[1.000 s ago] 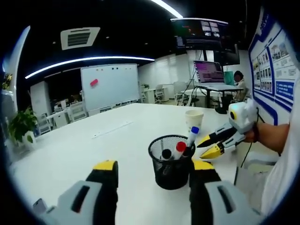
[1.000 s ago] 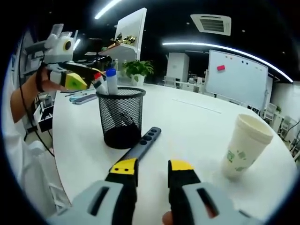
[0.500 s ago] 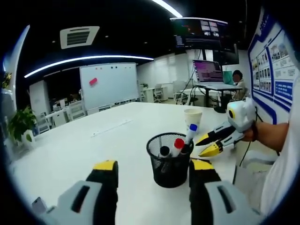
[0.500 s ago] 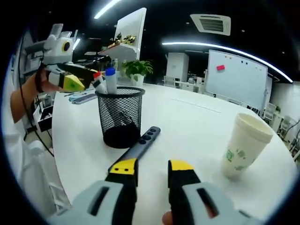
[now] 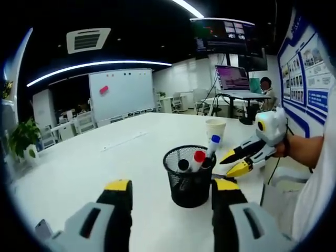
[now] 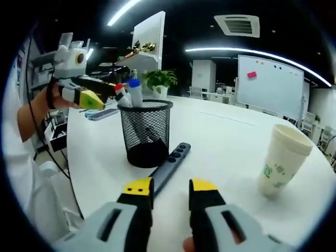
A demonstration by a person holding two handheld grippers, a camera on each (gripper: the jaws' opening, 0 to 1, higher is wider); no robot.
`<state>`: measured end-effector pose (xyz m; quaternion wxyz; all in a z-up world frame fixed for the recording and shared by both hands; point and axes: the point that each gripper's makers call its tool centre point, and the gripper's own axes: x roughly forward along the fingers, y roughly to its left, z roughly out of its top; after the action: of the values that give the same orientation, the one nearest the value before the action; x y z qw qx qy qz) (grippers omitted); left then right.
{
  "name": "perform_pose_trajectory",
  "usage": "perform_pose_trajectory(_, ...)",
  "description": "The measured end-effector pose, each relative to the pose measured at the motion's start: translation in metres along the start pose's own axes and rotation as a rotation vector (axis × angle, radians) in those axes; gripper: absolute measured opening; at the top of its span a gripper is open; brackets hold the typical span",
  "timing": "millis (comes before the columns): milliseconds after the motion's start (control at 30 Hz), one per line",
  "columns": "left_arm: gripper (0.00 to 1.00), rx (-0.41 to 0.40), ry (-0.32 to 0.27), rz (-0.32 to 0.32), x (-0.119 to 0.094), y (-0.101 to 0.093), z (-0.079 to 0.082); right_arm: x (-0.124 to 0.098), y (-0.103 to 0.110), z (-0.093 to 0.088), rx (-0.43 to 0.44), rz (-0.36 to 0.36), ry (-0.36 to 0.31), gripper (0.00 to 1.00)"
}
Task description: Place the scattered laser pointers and whiteboard markers into the pen holder and stack the scattered paper cups together
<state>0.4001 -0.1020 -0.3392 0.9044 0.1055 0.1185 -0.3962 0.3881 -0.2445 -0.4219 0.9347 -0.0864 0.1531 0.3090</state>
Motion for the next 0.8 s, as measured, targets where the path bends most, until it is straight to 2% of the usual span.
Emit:
perform_pose_trajectory(167,0.62,0.002,0.003,0.001,0.0,0.001,-0.001,0.001,0.005,-0.001,-0.001,0.018,0.005,0.28)
perform_pose_trajectory(333,0.61,0.017,0.002,-0.007,-0.005,-0.004,0.002,0.002,0.016,-0.002,0.028,0.067,-0.005,0.29)
perform_pose_trajectory(467,0.61,0.032,-0.006,-0.007,-0.006,-0.002,0.001,0.001,0.022,-0.004,0.001,0.094,0.007,0.3)
perform_pose_trajectory(800,0.61,0.016,-0.004,-0.005,-0.006,0.0,-0.003,0.002,0.022,-0.009,-0.003,0.099,0.038,0.3)
